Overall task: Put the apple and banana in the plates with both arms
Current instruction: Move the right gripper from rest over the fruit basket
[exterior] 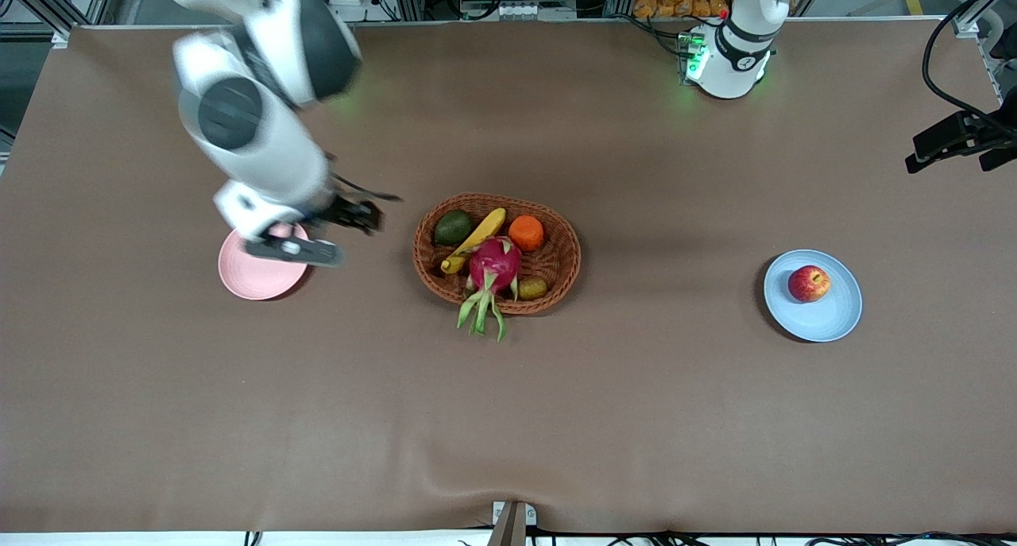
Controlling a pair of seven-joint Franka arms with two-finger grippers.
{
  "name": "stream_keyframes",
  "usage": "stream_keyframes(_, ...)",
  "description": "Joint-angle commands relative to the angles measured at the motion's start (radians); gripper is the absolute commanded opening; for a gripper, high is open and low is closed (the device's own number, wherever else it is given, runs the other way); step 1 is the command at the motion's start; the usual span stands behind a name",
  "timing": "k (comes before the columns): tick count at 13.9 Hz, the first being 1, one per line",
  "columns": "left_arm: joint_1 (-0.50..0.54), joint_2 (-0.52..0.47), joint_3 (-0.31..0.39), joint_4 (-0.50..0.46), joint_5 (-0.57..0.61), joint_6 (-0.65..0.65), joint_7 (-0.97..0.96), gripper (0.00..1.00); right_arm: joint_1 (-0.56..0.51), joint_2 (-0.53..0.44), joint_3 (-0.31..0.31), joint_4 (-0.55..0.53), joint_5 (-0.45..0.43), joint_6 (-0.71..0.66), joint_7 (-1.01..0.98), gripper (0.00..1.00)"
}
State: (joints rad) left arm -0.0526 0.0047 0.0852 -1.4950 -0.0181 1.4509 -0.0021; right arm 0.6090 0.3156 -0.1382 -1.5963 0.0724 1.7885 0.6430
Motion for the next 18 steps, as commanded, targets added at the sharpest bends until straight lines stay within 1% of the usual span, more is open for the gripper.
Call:
stream_keyframes(1, -0.001, 0.001, 0.001, 0.007, 0.017, -0.004, 0.017, 1.0, 0.011, 0.089, -0.015, 0.029, 0.101, 0.057, 0.09, 0.83)
stream_keyframes(2, 0.0, 0.001, 0.001, 0.007, 0.017, -0.004, 0.016, 1.0, 0.014, 0.114, -0.015, 0.033, 0.149, 0.087, 0.128, 0.77)
stream_keyframes(3, -0.003, 0.001, 0.001, 0.009, 0.017, -0.004, 0.014, 1.0, 0.024, 0.138, -0.015, 0.036, 0.183, 0.113, 0.182, 0.73)
stream_keyframes(4, 0.0, 0.001, 0.001, 0.007, 0.017, -0.004, 0.017, 1.0, 0.044, 0.167, -0.015, 0.05, 0.194, 0.141, 0.251, 0.69)
stream_keyframes(6, -0.001, 0.001, 0.001, 0.007, 0.017, -0.004, 0.014, 1.0, 0.078, 0.218, -0.015, 0.061, 0.19, 0.169, 0.345, 0.64)
stream_keyframes(9, -0.001, 0.001, 0.001, 0.009, 0.017, -0.004, 0.013, 1.0, 0.081, 0.275, -0.015, 0.062, 0.194, 0.224, 0.449, 0.57)
stream_keyframes(11, -0.001, 0.001, -0.001, 0.007, 0.017, -0.004, 0.014, 1.0, 0.101, 0.301, -0.015, 0.062, 0.193, 0.241, 0.469, 0.54)
stream_keyframes(15, -0.006, 0.001, 0.001, 0.007, 0.017, -0.004, 0.007, 1.0, 0.104, 0.319, -0.015, 0.062, 0.191, 0.244, 0.471, 0.5)
stream_keyframes(18, -0.006, 0.001, 0.001, 0.007, 0.017, -0.004, 0.007, 1.0, 0.104, 0.326, -0.015, 0.062, 0.194, 0.265, 0.469, 0.43)
